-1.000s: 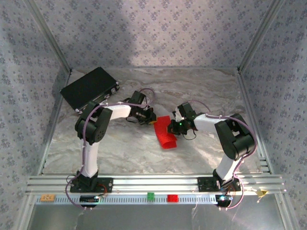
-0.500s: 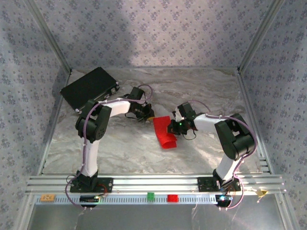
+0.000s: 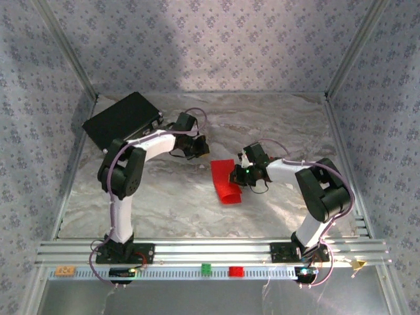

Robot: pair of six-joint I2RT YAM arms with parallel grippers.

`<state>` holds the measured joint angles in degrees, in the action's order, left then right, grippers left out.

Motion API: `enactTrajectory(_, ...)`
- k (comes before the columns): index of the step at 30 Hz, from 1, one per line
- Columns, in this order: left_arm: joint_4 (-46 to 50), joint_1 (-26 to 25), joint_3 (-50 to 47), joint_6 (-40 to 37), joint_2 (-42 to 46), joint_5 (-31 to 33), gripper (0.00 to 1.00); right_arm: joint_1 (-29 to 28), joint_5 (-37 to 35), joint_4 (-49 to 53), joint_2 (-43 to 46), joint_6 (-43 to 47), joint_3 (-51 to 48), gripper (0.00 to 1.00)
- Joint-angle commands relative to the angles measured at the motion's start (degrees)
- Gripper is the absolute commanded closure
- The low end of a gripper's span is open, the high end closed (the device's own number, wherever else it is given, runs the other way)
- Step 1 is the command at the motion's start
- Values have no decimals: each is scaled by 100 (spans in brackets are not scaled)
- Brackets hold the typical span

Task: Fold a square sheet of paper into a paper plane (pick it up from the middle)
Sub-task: First fold the square sheet of paper in half at the center of the table.

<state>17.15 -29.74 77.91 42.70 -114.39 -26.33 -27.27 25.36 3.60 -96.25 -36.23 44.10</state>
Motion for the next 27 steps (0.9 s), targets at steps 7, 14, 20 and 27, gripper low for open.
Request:
enactTrajectory(7, -998, -834, -1137, 672, 812, -847, 100, -13, -401, 402, 38, -169, -231, 100)
enactTrajectory(14, -1491, -1038, -1660, 959, 722, -916, 100, -18, -401, 378, 23, -165, -235, 100)
enactTrajectory(20, -1741, -1093, -1888, 994, 584, -903, 100, -16, -401, 379, -3, -157, -232, 100)
enactTrajectory(27, -1764, -1091, -2256, 842, 475, -760, 100, -17, -425, 403, -8, -148, -237, 100)
